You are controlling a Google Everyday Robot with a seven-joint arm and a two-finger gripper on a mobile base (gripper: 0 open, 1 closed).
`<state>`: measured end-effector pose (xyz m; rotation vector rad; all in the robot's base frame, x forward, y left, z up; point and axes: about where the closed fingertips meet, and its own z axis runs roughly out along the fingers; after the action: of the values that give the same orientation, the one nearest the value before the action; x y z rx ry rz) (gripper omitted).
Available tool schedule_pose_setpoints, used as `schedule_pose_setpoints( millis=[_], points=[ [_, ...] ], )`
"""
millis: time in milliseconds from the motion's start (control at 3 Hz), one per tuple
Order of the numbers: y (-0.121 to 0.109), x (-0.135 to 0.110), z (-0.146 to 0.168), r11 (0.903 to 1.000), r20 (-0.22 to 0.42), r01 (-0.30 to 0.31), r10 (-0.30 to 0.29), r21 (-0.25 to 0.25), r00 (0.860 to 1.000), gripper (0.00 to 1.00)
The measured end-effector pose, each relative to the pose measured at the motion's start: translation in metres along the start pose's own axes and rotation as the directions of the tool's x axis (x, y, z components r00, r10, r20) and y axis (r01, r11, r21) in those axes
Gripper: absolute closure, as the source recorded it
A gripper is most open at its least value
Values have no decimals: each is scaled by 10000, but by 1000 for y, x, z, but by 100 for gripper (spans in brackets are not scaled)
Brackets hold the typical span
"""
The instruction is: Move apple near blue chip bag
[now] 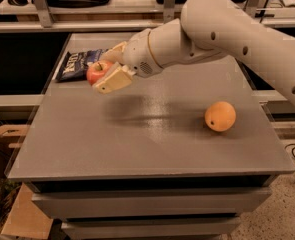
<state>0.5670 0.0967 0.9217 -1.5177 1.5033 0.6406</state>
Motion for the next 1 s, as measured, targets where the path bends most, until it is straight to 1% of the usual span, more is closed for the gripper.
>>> schedule_pose_setpoints(
  millis=[333,667,1000],
  points=[
    [-20,12,-6,9982,148,-55,46,604,9999,100],
    [-43,21,-1,9962,271,-86,63,863,9996,100],
    [-56,28,13,9972,360,-165,139,734,9993,100]
  ],
)
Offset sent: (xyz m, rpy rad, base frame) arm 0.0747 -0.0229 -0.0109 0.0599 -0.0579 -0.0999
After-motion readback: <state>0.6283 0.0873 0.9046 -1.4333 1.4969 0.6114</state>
